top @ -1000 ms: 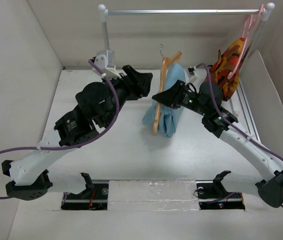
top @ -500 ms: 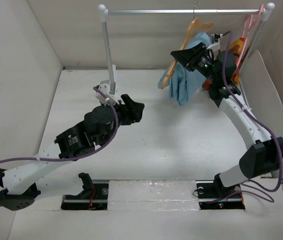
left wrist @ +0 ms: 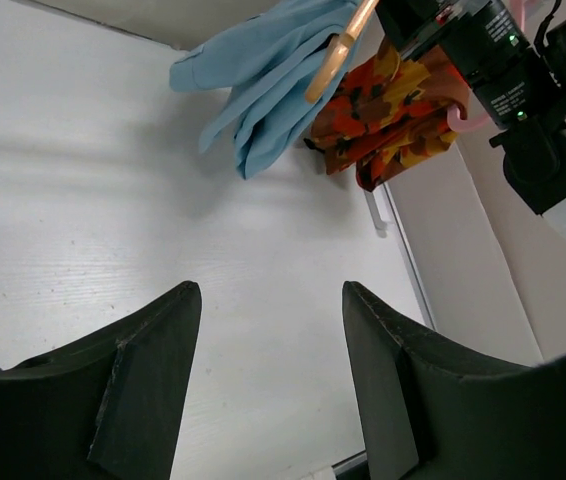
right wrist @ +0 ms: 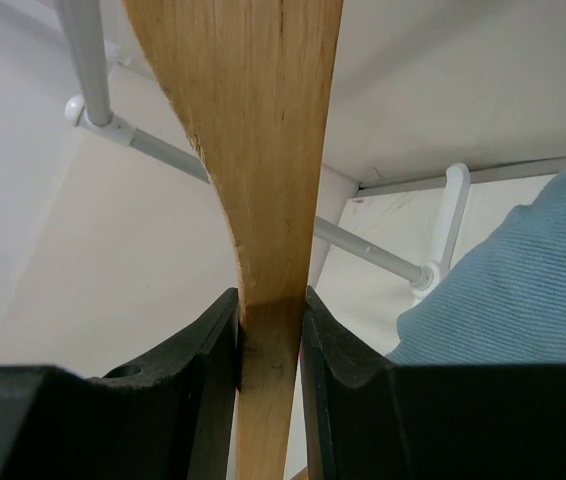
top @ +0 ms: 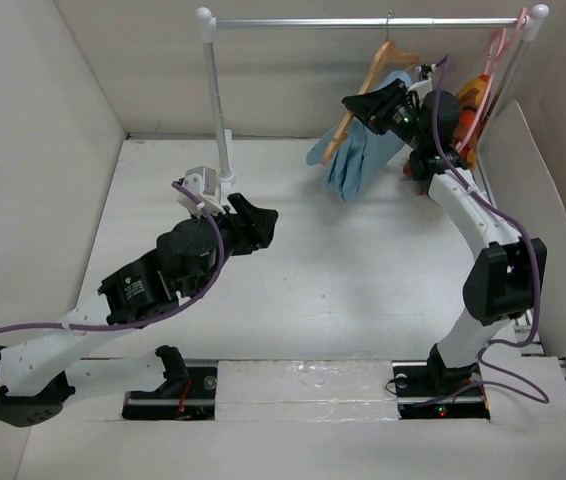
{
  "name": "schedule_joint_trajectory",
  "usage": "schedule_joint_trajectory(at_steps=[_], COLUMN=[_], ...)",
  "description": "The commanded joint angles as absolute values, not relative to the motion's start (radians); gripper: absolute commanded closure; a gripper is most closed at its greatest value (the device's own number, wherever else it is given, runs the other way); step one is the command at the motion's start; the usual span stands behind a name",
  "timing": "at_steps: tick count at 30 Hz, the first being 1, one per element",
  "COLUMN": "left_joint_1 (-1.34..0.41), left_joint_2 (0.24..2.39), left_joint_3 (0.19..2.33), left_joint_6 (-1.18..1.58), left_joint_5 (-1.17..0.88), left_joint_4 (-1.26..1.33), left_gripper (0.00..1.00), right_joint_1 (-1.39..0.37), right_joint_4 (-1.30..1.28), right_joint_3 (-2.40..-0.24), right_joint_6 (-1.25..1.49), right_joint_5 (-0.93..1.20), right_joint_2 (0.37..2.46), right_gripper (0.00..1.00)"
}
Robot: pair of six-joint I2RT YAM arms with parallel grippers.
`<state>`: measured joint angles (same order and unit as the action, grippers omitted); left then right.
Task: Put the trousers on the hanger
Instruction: Hang the hanger with trousers onto the clothesline
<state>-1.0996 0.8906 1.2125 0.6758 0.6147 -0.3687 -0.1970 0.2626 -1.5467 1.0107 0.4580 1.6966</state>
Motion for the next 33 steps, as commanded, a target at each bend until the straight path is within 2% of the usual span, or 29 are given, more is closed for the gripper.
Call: schedule_joint_trajectory(at_steps=[1, 7, 12, 13, 14, 15, 16, 18, 19, 22, 26, 27, 28, 33], left_joint_1=[-1.104, -1.104, -1.104, -1.104, -1.104, -1.104, -1.104, -1.104, -1.104, -1.104, -1.104, -1.104, -1.104, -1.104], left_joint_2=[0.897, 0.913, 0.939, 0.945, 0.953, 0.953, 0.959, 0.971, 0.986, 1.018, 1.055, 1.066, 1.090, 1.147], left_joint_3=[1.201, 1.190, 1.201, 1.198, 1.189, 1.189, 1.181, 1.175, 1.177, 1.181, 1.203, 1.212, 1.233, 1.314], left_joint_6=[0.692, 0.683, 0.669, 0.669, 0.666, 0.666, 0.663, 0.660, 0.657, 0.647, 0.631, 0.623, 0.621, 0.614], left_joint_5=[0.632, 0.632, 0.635, 0.638, 0.638, 0.637, 0.632, 0.618, 0.612, 0.574, 0.502, 0.470, 0.457, 0.439], left_joint_4=[-0.361, -0.342, -0.330, -0.328, -0.324, -0.319, -0.315, -0.308, -0.308, -0.293, -0.226, -0.218, -0.212, -0.230], left_gripper=[0.46, 0.46, 0.46, 0.44, 0.43, 0.43, 0.41, 0.40, 0.39, 0.37, 0.31, 0.30, 0.29, 0.26], right_joint_1=[-0.186, -0.186, -0.176, -0.176, -0.176, -0.186, -0.186, -0.186, -0.186, -0.186, -0.186, -0.186, -0.186, -0.155], right_joint_4=[0.537, 0.476, 0.545, 0.549, 0.558, 0.563, 0.568, 0.583, 0.583, 0.534, 0.448, 0.439, 0.430, 0.327], right_joint_3=[-1.649, -1.729, -1.645, -1.622, -1.577, -1.556, -1.539, -1.491, -1.479, -1.454, -1.434, -1.436, -1.437, -1.451], right_joint_6=[0.991, 0.959, 1.002, 1.002, 0.997, 0.994, 0.993, 0.986, 0.980, 0.939, 0.879, 0.856, 0.845, 0.735], right_joint_5=[0.482, 0.482, 0.495, 0.488, 0.483, 0.483, 0.482, 0.483, 0.480, 0.473, 0.459, 0.463, 0.471, 0.471], right_joint_2=[1.663, 1.687, 1.710, 1.704, 1.692, 1.686, 1.681, 1.663, 1.655, 1.620, 1.569, 1.565, 1.559, 1.496], right_gripper=[1.00, 1.00, 1.00, 0.97, 0.83, 0.82, 0.72, 0.65, 0.57, 0.52, 0.53, 0.50, 0.01, 0.00])
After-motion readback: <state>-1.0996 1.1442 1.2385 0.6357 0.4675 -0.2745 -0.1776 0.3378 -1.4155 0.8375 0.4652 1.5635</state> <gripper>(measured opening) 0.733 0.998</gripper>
